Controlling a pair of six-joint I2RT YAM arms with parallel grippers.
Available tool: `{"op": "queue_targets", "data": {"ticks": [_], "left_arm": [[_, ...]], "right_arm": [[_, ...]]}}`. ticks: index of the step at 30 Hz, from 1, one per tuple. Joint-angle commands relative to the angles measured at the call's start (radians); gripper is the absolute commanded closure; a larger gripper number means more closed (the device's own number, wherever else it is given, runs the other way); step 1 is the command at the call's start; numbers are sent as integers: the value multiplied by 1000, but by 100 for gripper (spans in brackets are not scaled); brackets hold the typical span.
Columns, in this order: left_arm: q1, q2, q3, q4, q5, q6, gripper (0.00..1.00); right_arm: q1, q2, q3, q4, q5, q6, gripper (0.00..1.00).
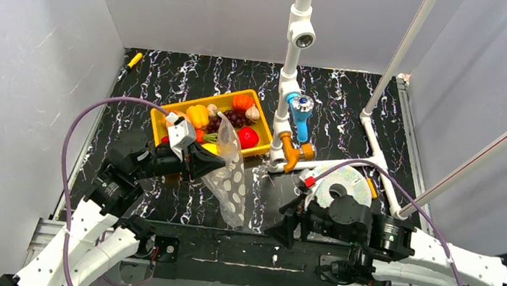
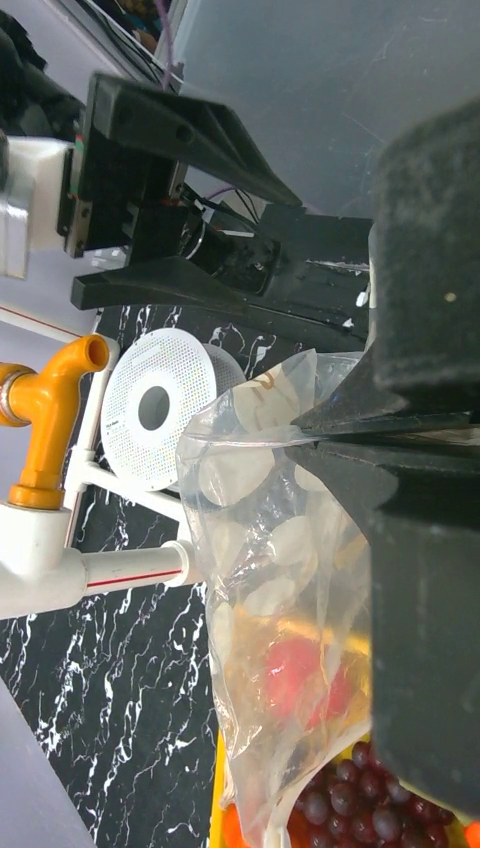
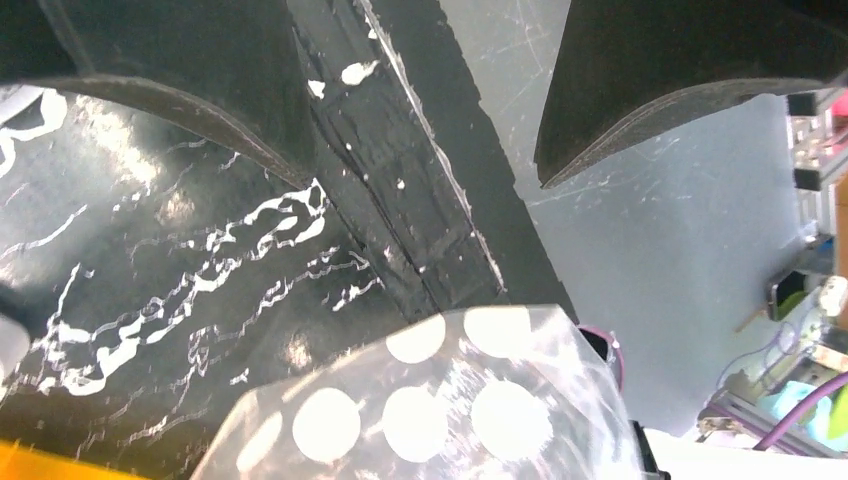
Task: Place the food in the zip-top bag and seal the zipper
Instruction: Open the zipper of the food storage bag at the center of the board.
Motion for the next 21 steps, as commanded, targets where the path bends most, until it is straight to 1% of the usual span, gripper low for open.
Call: {"op": "queue_targets", "data": {"ticks": [1, 2, 4, 5, 7, 10, 14, 15, 17, 20, 21], "left_arm": [[-1, -63, -38, 36, 23, 53, 100], [-1, -79, -47, 38, 16, 65, 100], [-1, -116, -66, 37, -1, 83, 100], [-1, -132, -71, 30, -14, 98, 100], [-1, -165, -77, 14, -35, 111, 100], [-1, -220, -91, -8, -77, 116, 100], [-1, -305, -129, -27, -115, 150, 100], [-2, -318, -136, -36, -112, 162, 100], [-1, -350, -145, -59, -119, 183, 100], [-1, -378, -148, -85, -125, 197, 100], [-1, -385, -148, -91, -124, 195, 100]], "right_arm": [[116, 179, 198, 122, 281, -45, 13], [132, 232, 252, 98, 339, -31, 12], [170, 360, 399, 29, 441, -9, 4], [190, 420, 473, -8, 500, 5, 2], [200, 550, 643, -83, 560, 35, 2], [204, 691, 838, -203, 632, 87, 2], [208, 841, 1061, -339, 682, 156, 2], [208, 865, 1091, -347, 687, 153, 2], [208, 948, 1208, -393, 709, 130, 2], [200, 1092, 1444, -516, 732, 106, 2], [183, 1139, 1517, -567, 716, 103, 2]]}}
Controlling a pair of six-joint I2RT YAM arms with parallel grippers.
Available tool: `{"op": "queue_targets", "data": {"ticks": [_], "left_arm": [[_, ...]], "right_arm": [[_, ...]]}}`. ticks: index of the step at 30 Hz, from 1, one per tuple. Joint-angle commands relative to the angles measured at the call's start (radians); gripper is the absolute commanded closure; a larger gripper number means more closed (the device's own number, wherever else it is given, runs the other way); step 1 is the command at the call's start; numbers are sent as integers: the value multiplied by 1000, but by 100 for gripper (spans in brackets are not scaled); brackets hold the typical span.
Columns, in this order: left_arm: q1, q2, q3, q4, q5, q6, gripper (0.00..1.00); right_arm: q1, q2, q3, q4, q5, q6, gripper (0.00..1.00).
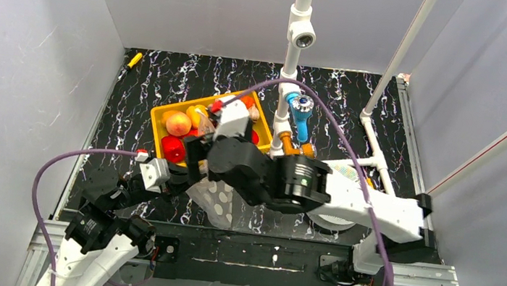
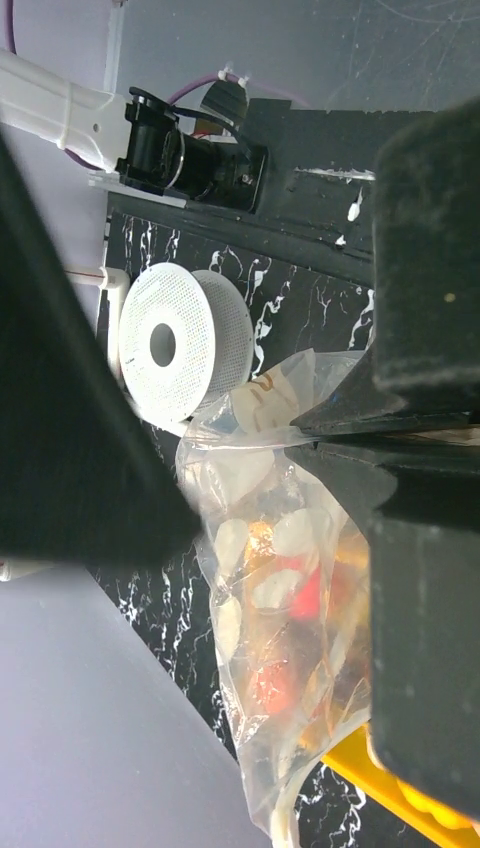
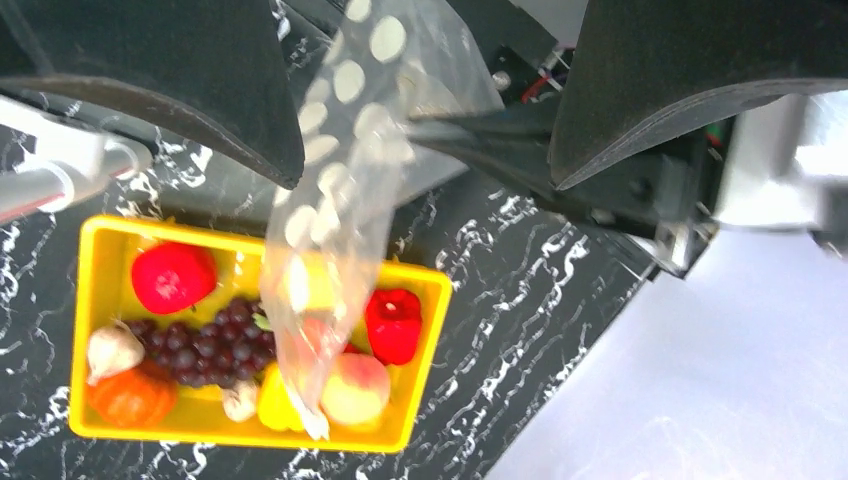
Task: Place the food in the zip-top bag and seal the zipper
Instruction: Open the zipper of the food storage bag at the center of the board.
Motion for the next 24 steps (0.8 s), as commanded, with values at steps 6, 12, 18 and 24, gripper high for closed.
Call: {"op": "queue_targets", "data": {"ticks": [6, 12, 18, 24], "left_arm": [[-1, -60, 10, -80, -11, 47, 100], [-1, -71, 30, -145, 5, 70, 100], [-1, -70, 27, -143, 15, 67, 100], [-1, -58, 59, -167, 20, 75, 100]], "right_arm": [[-159, 294, 465, -290, -125, -40, 2], [-256, 329, 455, -265, -212, -80, 2], [-268, 394, 438, -214, -290, -162, 2], [-274, 465, 457, -210, -234, -197, 9]]}}
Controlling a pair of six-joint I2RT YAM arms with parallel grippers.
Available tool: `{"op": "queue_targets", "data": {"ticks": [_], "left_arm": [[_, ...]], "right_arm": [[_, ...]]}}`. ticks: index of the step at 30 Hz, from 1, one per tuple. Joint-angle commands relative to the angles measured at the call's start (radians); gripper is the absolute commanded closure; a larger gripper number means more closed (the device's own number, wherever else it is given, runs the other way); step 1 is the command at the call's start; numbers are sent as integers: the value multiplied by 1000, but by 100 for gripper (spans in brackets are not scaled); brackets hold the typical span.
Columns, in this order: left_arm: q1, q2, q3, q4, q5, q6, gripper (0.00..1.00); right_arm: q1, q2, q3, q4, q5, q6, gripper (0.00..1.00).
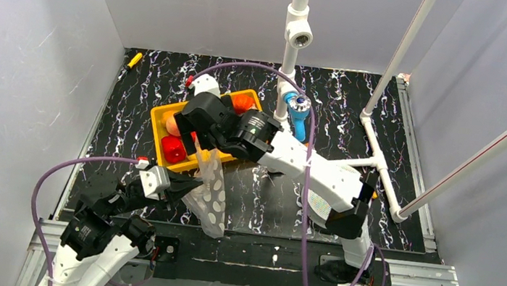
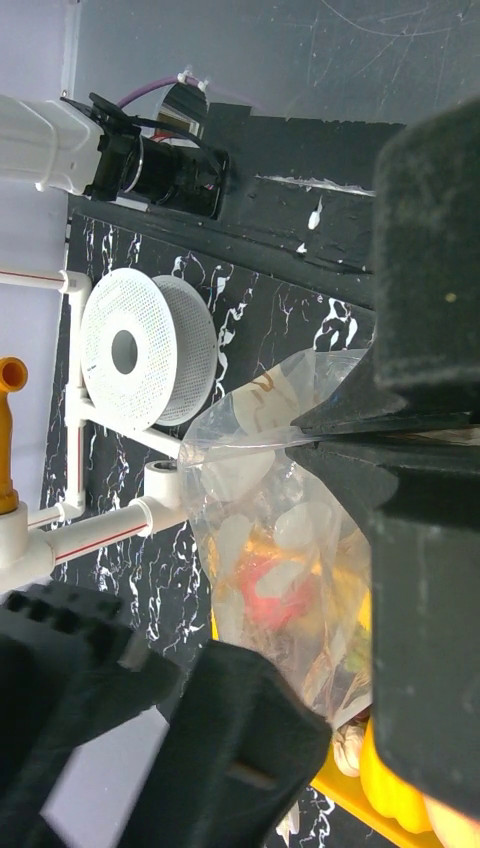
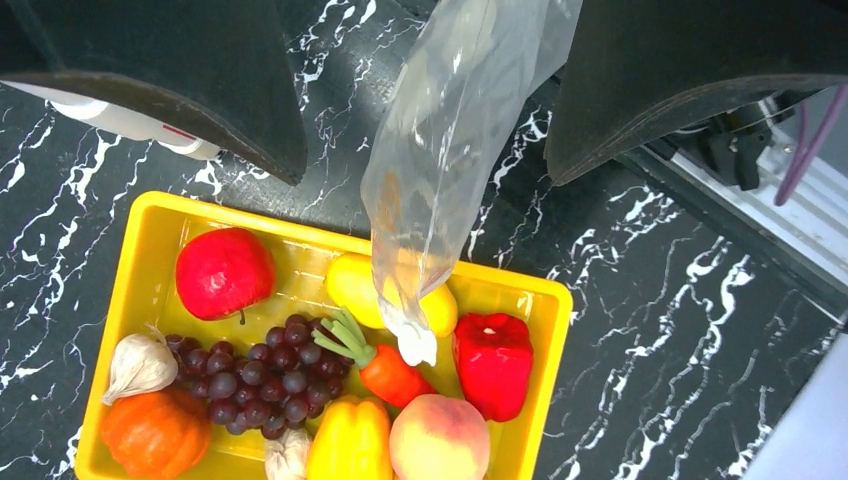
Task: Place the food in the zip-top bag and seal the zipper
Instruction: Open the zipper of the food storage bag at the center of the board.
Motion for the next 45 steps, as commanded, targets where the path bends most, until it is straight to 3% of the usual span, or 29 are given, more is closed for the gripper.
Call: {"op": "queue_targets", "data": {"ticks": [1, 6, 10, 11, 13, 15, 18, 20, 24, 29, 35, 45], "left_arm": [[-1, 11, 57, -21, 20, 19, 100], [-1, 26, 80, -30, 23, 9, 100], [-1, 36, 91, -30, 17, -13, 100], [-1, 39, 95, -33, 8, -25, 91], [-1, 46, 112, -54, 8, -38, 86], [-1, 54, 120, -68, 21, -44, 75], [-1, 65, 120, -81, 8, -74, 39], [-1, 66, 129, -100, -14, -99, 25], [-1, 55, 167, -121, -80, -166, 10], [-1, 76, 252, -128, -176, -286, 2], [-1, 69, 268, -70, -189, -378, 2], [-1, 32, 265, -156, -328, -340, 2]], "right_arm": [[-1, 32, 5, 59, 17, -73, 15], [-21, 25, -41, 116, -17, -107, 51], [-22, 1, -68, 142, -46, -116, 97], [-19, -10, -77, 148, -50, -117, 98], [-9, -43, -108, 177, -40, -130, 99], [0, -72, -148, 208, -23, -147, 99], [16, -108, -180, 220, -7, -163, 99], [30, -131, -187, 219, 3, -176, 99], [69, -187, -204, 222, 43, -217, 99], [113, -273, -265, 253, 89, -251, 99], [127, -397, -435, 355, 99, -289, 99], [128, -575, -591, 471, 134, -321, 99]]}}
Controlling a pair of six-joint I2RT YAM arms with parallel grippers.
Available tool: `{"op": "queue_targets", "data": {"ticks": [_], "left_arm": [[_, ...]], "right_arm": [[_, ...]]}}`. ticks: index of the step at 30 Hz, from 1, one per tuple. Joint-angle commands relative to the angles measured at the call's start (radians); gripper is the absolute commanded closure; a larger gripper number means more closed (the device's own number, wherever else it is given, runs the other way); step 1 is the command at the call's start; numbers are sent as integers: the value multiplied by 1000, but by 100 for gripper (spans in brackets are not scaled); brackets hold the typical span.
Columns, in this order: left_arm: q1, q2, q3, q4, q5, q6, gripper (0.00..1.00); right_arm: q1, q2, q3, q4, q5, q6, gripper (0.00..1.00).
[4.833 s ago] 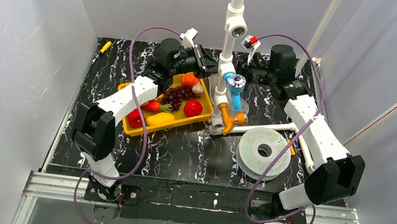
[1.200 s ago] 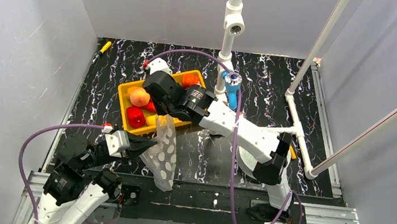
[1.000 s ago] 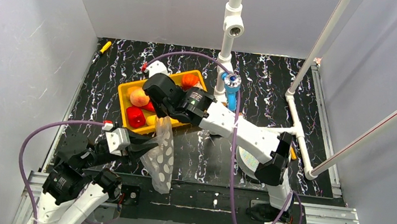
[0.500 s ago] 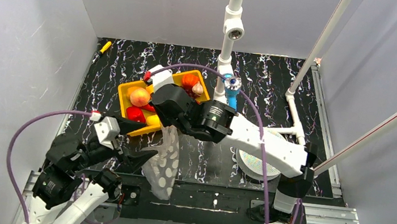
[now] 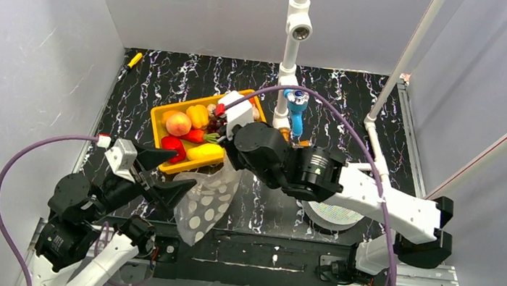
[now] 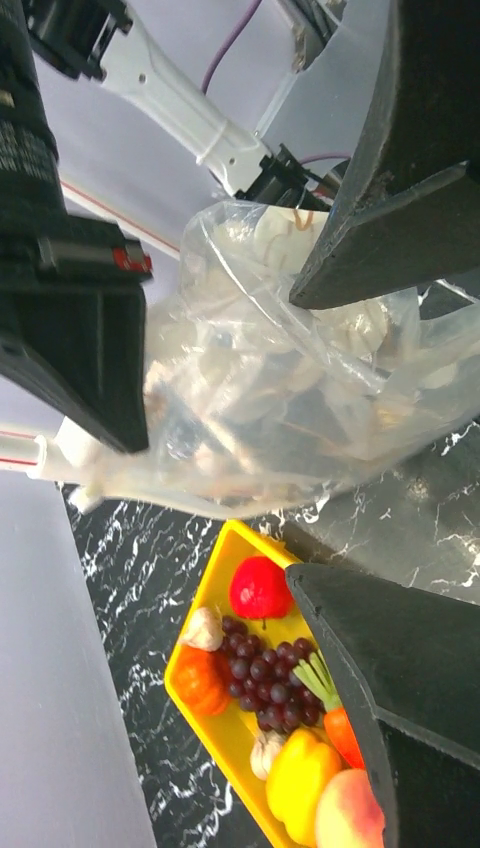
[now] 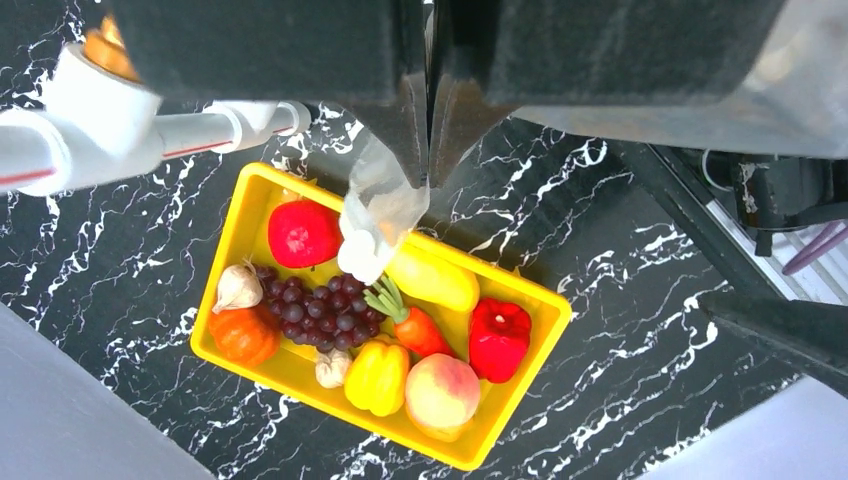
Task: Place the food in the zip-top bag and seal the zipper
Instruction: Open the zipper of the food storage bag at the center of the board.
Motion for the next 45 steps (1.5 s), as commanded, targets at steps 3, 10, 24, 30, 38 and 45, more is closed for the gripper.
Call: {"op": "queue_targets", "data": {"ticks": [3, 10, 24, 30, 38, 45], "left_arm": [[-1, -37, 10, -115, -78, 63, 2], [-1, -69, -14, -131, 225, 105, 2], [-1, 93, 162, -214, -187, 12, 2], [-1, 228, 130, -35, 6, 69, 2], [-1, 331, 95, 164, 467, 138, 3], [-1, 263, 68, 65, 456, 124, 19]], "right_arm": [[8, -138, -69, 177, 39, -68, 99], [9, -112, -39, 170, 63, -92, 99], [16, -290, -266, 280, -239, -205, 99], [16, -399, -408, 398, -393, -212, 99], [16, -417, -430, 419, -437, -197, 99], [16, -440, -448, 431, -433, -184, 99]]}}
